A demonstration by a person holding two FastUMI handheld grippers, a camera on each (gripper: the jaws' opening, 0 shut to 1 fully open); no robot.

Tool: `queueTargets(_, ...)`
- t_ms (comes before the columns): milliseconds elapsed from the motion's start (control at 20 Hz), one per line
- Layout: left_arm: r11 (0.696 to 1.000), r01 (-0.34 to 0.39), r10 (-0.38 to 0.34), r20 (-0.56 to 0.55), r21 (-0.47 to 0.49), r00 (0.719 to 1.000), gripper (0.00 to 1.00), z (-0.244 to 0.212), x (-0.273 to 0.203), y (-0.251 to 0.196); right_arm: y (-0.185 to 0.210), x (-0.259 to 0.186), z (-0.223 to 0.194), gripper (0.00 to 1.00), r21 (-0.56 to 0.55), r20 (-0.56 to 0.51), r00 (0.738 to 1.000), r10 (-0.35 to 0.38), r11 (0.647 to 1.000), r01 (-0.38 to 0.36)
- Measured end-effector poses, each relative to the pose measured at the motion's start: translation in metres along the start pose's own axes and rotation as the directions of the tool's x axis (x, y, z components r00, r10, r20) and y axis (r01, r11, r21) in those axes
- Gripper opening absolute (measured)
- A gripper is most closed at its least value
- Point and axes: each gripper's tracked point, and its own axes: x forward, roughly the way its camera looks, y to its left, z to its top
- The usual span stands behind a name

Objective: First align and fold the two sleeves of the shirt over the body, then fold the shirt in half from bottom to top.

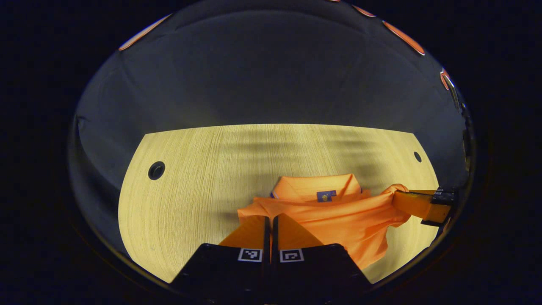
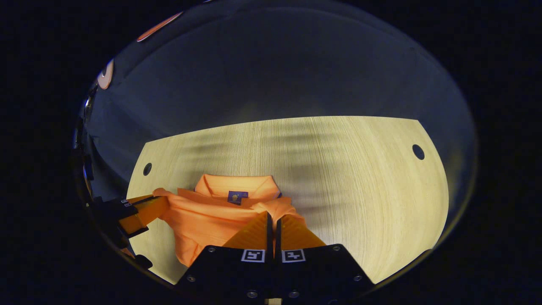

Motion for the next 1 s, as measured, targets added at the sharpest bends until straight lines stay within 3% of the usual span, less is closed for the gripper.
queueTargets(250,1.000,-0.011,0.011,-0.023,-0.002,1.000,0.05,-0.007,0.017,0.003,-0.009,0.020,0.001,0.02,-0.021,0.018,0.999,-0.049,0.999,0.050)
queueTargets(300,1.000,-0.010,0.010,-0.024,0.000,1.000,0.08,-0.007,0.019,0.003,-0.012,0.022,0.004,0.10,-0.036,0.035,0.998,-0.057,0.998,0.058)
queueTargets(350,1.000,-0.022,0.022,-0.025,0.003,0.999,0.20,-0.008,0.019,0.006,-0.012,0.020,0.005,0.15,-0.038,0.040,0.997,-0.066,0.997,0.068)
queueTargets(400,1.000,-0.025,0.025,-0.022,0.002,0.999,0.40,-0.007,0.018,0.008,-0.014,0.018,0.005,0.22,-0.036,0.041,0.997,-0.068,0.997,0.069)
queueTargets(550,0.998,-0.055,0.055,-0.001,-0.014,0.998,0.98,-0.005,0.016,0.016,-0.028,0.013,0.008,0.80,-0.032,0.055,0.993,-0.102,0.994,0.103)
queueTargets(600,0.998,-0.065,0.065,0.006,-0.018,0.998,0.98,-0.003,0.012,0.020,-0.029,0.011,0.008,1.00,-0.023,0.062,0.993,-0.101,0.994,0.102)
queueTargets(1000,0.996,-0.077,0.081,0.093,-0.046,0.992,0.98,0.016,-0.047,0.026,-0.029,-0.046,0.017,1.00,-0.029,0.150,0.986,-0.076,0.996,0.081)
